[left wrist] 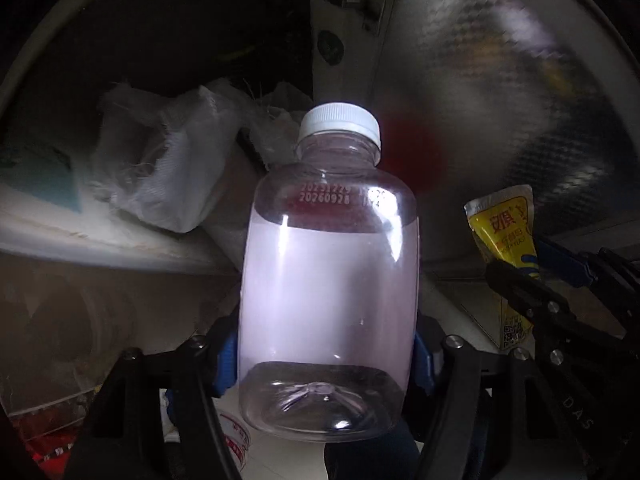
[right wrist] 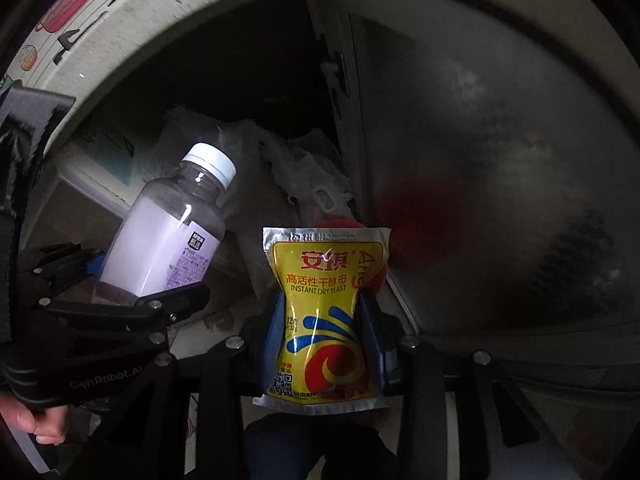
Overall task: Collect trash
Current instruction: 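Carry the bottle and packet down to the red bucket under the counter, then open both tools to drop the bottle and packet into the red bucket, then raise both tools back up to the counter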
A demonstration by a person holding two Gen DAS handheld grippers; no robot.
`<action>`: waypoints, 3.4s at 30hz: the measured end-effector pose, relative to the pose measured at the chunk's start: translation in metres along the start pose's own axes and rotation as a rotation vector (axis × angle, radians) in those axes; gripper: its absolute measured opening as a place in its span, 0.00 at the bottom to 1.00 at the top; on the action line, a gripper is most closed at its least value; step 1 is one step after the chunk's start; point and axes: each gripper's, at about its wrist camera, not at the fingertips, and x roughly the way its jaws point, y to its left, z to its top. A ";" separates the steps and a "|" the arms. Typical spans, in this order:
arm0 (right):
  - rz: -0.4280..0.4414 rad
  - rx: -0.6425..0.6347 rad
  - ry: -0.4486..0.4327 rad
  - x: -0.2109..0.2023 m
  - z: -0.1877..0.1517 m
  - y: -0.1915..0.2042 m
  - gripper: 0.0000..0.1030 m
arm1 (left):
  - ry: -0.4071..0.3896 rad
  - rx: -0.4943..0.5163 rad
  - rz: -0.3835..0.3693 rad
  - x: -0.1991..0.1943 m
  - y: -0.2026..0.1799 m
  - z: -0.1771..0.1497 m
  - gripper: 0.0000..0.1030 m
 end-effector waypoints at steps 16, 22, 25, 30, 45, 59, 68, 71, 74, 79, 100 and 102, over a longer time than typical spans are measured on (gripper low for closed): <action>-0.047 0.059 0.002 0.097 0.006 -0.036 0.33 | -0.046 0.052 -0.032 0.104 0.002 0.046 0.81; -0.054 0.052 0.027 0.114 0.014 -0.040 0.33 | -0.028 0.042 -0.001 0.108 0.011 0.055 0.83; -0.050 0.028 0.040 0.116 0.016 -0.036 0.34 | -0.012 0.017 0.000 0.103 0.017 0.053 0.83; -0.022 -0.026 0.058 0.125 0.021 -0.027 0.34 | -0.005 -0.011 0.017 0.099 0.031 0.043 0.83; 0.018 -0.244 0.053 0.155 0.042 0.005 0.45 | -0.007 -0.109 0.057 0.105 0.064 0.010 0.83; 0.011 -0.288 0.042 0.092 0.039 0.024 0.84 | -0.010 -0.168 0.117 0.013 0.065 -0.023 0.83; 0.047 -0.309 -0.020 -0.027 0.049 0.049 0.84 | -0.097 -0.212 0.122 -0.119 0.059 -0.027 0.84; 0.048 -0.302 -0.053 -0.070 0.053 0.049 0.84 | -0.138 -0.213 0.131 -0.160 0.049 -0.025 0.86; 0.043 -0.288 -0.075 -0.109 0.061 0.040 0.84 | -0.171 -0.194 0.130 -0.194 0.034 -0.017 0.87; 0.011 -0.241 -0.122 -0.167 0.073 0.015 0.84 | -0.235 -0.144 0.095 -0.245 0.004 0.007 0.97; -0.184 -0.021 -0.303 -0.257 0.146 -0.090 1.00 | -0.388 0.115 -0.006 -0.304 -0.095 0.158 1.00; -0.194 -0.022 -0.292 -0.254 0.156 -0.097 1.00 | -0.383 0.123 -0.013 -0.300 -0.092 0.176 1.00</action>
